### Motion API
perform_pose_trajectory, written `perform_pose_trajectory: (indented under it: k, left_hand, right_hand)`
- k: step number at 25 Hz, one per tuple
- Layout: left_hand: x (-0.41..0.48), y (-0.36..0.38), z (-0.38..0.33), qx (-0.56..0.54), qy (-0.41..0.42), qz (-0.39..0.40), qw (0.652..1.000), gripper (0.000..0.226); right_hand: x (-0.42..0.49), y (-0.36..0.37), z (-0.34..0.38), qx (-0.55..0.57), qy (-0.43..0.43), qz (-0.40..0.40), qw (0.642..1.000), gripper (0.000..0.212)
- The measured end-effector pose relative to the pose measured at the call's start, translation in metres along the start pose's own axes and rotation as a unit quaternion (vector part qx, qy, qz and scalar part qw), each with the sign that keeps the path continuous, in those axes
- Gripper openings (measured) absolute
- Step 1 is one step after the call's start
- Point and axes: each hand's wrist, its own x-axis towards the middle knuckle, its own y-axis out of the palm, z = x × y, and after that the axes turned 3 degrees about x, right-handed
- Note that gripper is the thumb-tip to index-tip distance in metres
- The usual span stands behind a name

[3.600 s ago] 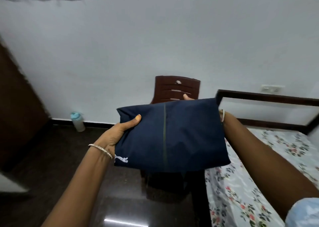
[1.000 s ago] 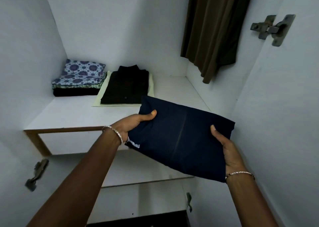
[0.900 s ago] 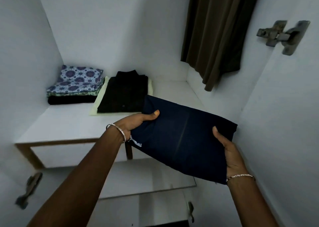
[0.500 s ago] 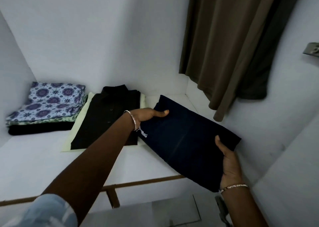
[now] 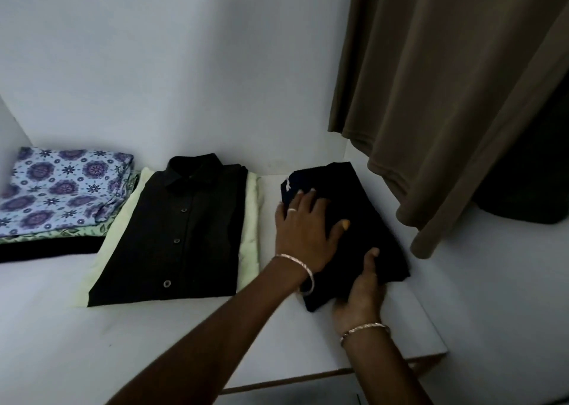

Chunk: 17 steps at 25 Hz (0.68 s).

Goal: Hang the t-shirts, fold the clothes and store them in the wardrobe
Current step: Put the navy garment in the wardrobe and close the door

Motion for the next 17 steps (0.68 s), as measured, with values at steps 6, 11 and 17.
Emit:
perform_pose_trajectory:
  k: [6, 11, 17]
  left_hand:
    - [0.023, 0.027, 0.054, 0.008, -0.042, 0.116, 0.992, 0.059]
    - [0.041, 0.038, 0.067, 0.038, -0.098, 0.1, 0.989, 0.059]
    - [0.047, 0.041, 0.061, 0.05, -0.126, 0.121, 0.983, 0.061]
  right_hand:
    - [0.037, 0.055, -0.021, -0.127, 0.038, 0.131, 0.982, 0.055]
    - [0.07, 0.075, -0.008, -0.202, 0.092, 0.191, 0.956, 0.058]
    - [0.078, 0.072, 0.007, -0.309, -0.078, 0.052, 0.947, 0.111]
